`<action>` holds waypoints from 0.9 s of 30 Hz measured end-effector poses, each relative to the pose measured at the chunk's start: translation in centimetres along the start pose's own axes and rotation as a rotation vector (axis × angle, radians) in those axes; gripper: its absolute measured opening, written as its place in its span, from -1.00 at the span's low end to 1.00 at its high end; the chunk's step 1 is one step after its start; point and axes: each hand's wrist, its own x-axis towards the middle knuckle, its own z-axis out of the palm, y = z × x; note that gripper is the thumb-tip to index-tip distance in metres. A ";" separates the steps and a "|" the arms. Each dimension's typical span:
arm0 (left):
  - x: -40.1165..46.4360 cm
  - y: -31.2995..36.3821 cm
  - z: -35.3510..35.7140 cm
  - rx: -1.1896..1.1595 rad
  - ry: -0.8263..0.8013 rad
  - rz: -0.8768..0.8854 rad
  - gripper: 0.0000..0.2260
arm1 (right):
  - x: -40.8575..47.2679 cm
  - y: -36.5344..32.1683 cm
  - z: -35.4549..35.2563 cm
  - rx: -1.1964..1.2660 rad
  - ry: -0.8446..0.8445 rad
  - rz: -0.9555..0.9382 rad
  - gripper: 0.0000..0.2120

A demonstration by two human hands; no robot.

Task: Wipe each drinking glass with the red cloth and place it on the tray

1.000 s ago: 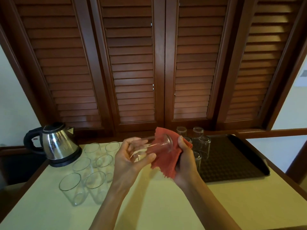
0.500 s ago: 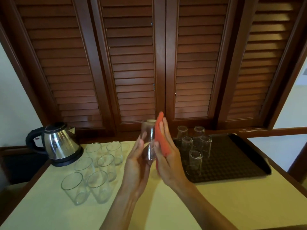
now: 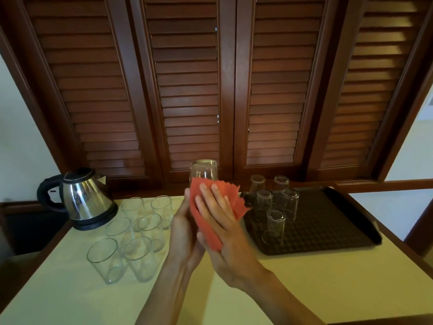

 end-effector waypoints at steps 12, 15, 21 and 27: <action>0.0 0.9 0.5 -0.031 0.015 0.065 -0.54 | 0.7 0.3 -0.7 0.379 0.076 0.199 -0.41; 0.1 0.2 0.6 0.033 -0.004 0.066 -0.54 | 3.0 -0.3 -1.7 0.441 0.149 0.304 -0.42; 0.8 0.4 -0.2 0.132 -0.039 0.087 -0.53 | 0.8 0.0 -0.5 0.407 0.113 0.121 -0.43; -0.1 -0.7 0.3 0.255 -0.051 0.101 -0.61 | 2.8 0.3 -1.3 0.412 0.163 0.184 -0.42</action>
